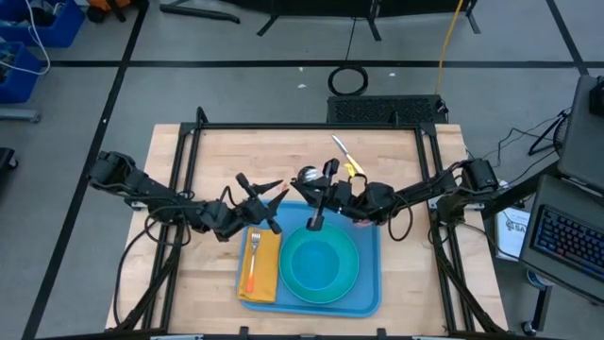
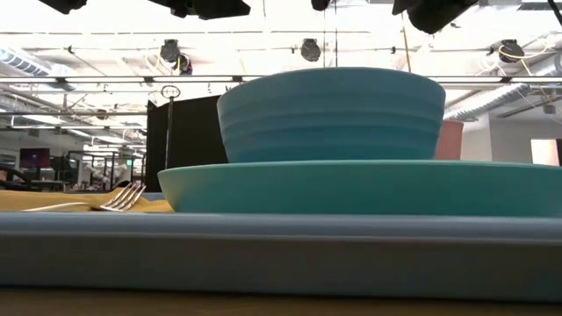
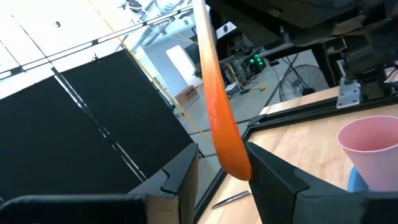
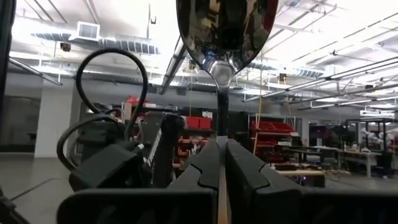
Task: Set up tray
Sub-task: Put the orange spoon on the blue tray to the right of the orange fork
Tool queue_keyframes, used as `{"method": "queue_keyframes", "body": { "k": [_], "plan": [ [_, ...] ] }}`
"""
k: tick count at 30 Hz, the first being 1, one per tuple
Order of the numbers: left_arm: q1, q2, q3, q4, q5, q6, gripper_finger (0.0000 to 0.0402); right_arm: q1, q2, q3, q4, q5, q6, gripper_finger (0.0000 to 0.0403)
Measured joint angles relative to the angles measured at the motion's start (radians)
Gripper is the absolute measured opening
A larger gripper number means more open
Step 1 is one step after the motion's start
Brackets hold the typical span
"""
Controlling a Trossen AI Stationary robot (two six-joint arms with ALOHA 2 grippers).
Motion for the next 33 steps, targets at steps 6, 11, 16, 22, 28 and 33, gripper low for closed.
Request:
{"method": "queue_keyframes", "body": {
  "k": [6,11,16,22,28,33],
  "plan": [
    [0.000,0.000,0.000,-0.001,-0.023,-0.015,0.0133,0.000,0.020,0.000,-0.002,0.000,0.031,0.0000],
    [0.000,0.000,0.000,0.000,-0.024,-0.016,0.0133,0.000,0.035,0.000,0.002,0.001,0.031,0.0000],
    [0.000,0.000,0.000,-0.004,-0.024,-0.013,0.0118,0.002,0.037,0.000,0.004,0.001,0.024,0.0000],
    [-0.003,-0.001,0.000,-0.025,-0.034,-0.023,0.0020,0.002,0.037,0.000,-0.009,0.005,0.022,0.0000],
    [-0.007,-0.002,0.000,-0.026,-0.042,-0.033,0.0007,0.003,0.034,-0.002,-0.038,0.000,0.024,0.0000],
    [-0.011,-0.002,0.000,-0.030,-0.035,-0.030,0.0006,0.008,0.034,-0.001,-0.051,-0.005,0.021,0.0012]
  ]
}}
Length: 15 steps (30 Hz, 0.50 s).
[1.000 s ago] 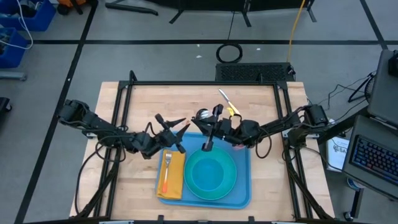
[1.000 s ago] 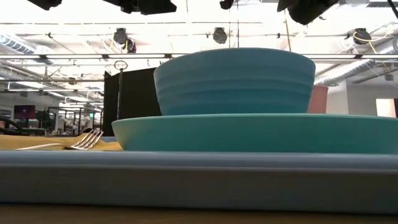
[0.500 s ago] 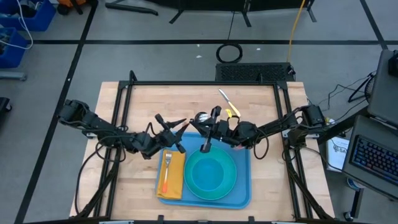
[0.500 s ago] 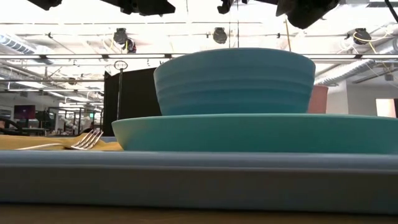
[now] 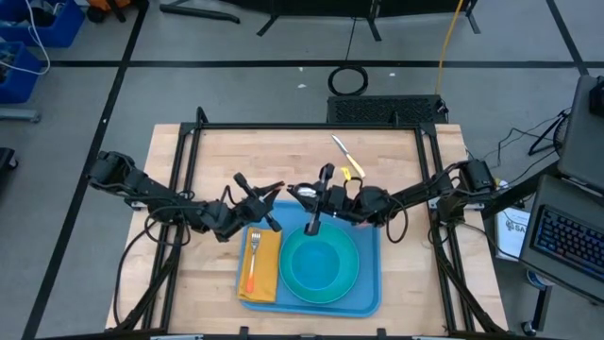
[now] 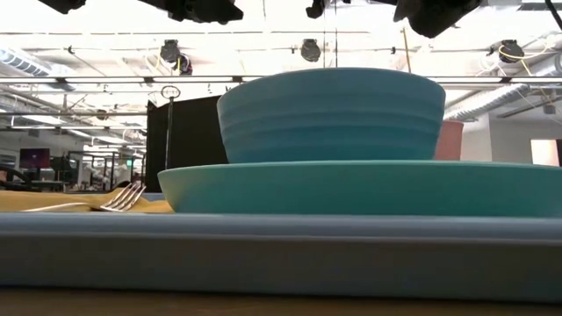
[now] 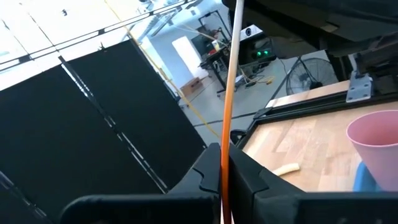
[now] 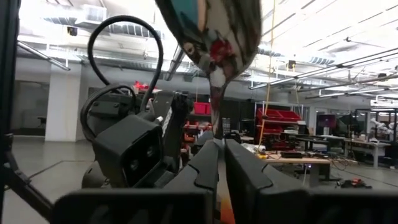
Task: Set up tray
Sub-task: Put the orange spoon on the blue tray to the right of the orange fork
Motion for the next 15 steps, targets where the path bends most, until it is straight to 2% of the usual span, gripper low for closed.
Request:
{"method": "queue_keyframes", "body": {
  "k": [8,15],
  "plan": [
    [-0.002,0.002,0.000,-0.004,0.026,0.004,0.0005,0.018,0.002,0.000,-0.013,0.002,-0.067,0.0033],
    [0.003,0.002,0.000,-0.003,0.021,-0.007,0.0005,0.019,0.001,0.000,-0.005,0.035,-0.082,0.0024]
  ]
}}
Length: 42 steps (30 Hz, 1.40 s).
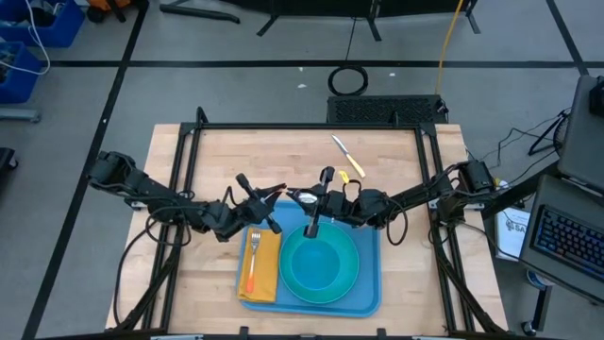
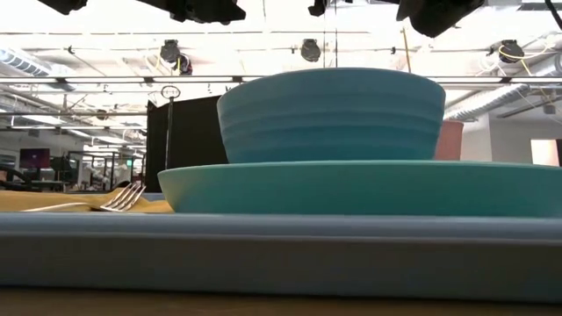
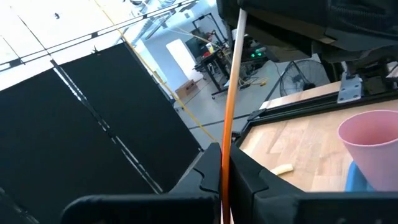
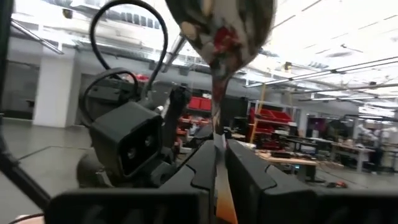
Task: Set up tray
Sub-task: Put the orange spoon on the blue tray to the right of the orange fork
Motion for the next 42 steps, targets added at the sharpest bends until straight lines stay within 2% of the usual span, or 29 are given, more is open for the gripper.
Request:
{"method": "queue_keyframes", "body": {
  "k": [6,11,15,20,25,30,36,42],
  "plan": [
    [-0.002,-0.013,0.000,0.000,-0.013,-0.041,0.0005,0.010,-0.002,0.002,0.001,0.024,-0.065,0.0021],
    [-0.016,-0.046,0.000,0.008,-0.066,-0.063,0.0005,0.042,-0.015,0.001,-0.021,0.062,-0.176,0.0058],
    [-0.029,-0.067,0.000,-0.013,-0.053,-0.087,0.0005,0.064,-0.044,0.001,-0.072,0.139,-0.217,0.0100],
    [-0.044,-0.122,0.000,-0.079,-0.052,-0.185,0.0005,0.118,-0.081,0.001,-0.143,0.333,-0.259,0.0141],
    [-0.059,-0.193,0.000,-0.237,-0.035,-0.357,0.0005,0.177,-0.109,0.001,-0.238,0.532,-0.335,0.0158],
    [-0.069,-0.233,0.000,-0.448,0.054,-0.626,0.0005,0.226,-0.119,0.001,-0.248,0.665,-0.443,0.0157],
    [-0.117,-0.233,0.000,-0.589,0.071,-0.875,0.0005,0.252,-0.119,0.001,-0.291,0.747,-0.504,0.0143],
    [-0.206,-0.233,0.000,-0.603,0.035,-1.016,0.0005,0.270,-0.118,0.000,-0.362,0.778,-0.486,0.0132]
  ]
}}
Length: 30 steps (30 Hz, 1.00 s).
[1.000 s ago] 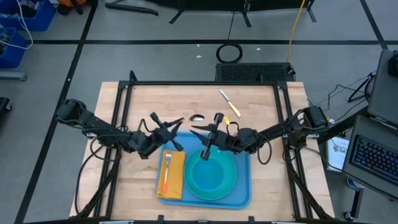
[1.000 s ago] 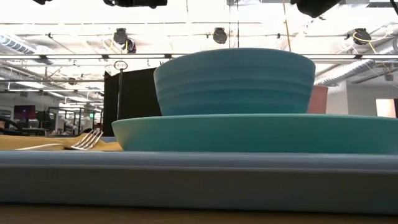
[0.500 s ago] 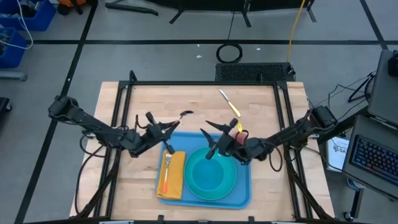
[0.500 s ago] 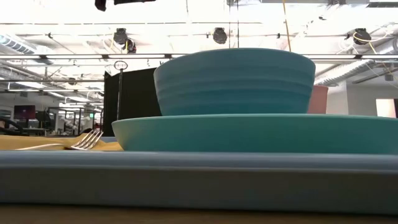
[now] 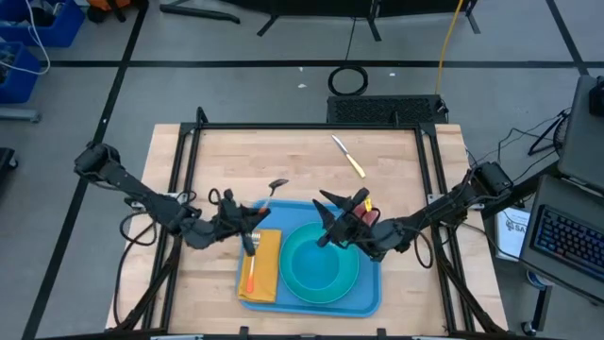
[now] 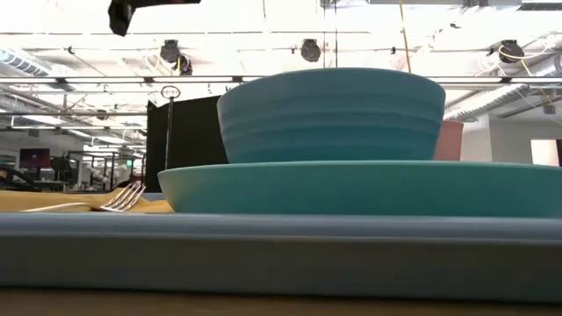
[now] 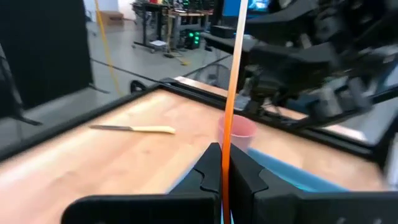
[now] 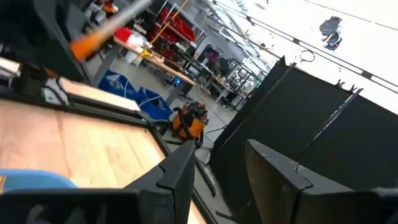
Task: Set up tray
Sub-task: Put the orange spoon on the blue tray to the right of the orange fork
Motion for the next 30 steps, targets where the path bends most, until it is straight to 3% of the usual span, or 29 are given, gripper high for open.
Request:
{"method": "queue_keyframes", "body": {
  "k": [8,14,18,23,26,30],
  "plan": [
    [-0.116,0.044,0.000,0.004,-0.012,-0.151,0.0005,0.011,-0.016,0.000,-0.006,-0.033,-0.014,0.0127],
    [-0.177,0.091,-0.040,0.015,-0.094,-0.240,0.0005,0.012,-0.061,0.000,-0.037,-0.207,0.059,0.0122],
    [-0.210,0.095,-0.181,0.163,-0.163,-0.340,0.0005,0.011,-0.098,0.000,-0.133,-0.366,0.176,0.0113],
    [-0.240,0.095,-0.362,0.481,-0.131,-0.380,0.0005,-0.010,-0.103,0.000,-0.152,-0.393,0.241,0.0110],
    [-0.249,0.100,-0.403,0.582,-0.086,-0.405,0.0005,-0.038,-0.103,0.000,-0.179,-0.426,0.353,0.0111],
    [-0.256,0.131,-0.387,0.588,-0.066,-0.410,0.0007,-0.102,-0.101,0.000,-0.236,-0.604,0.538,0.0110]
  ]
}}
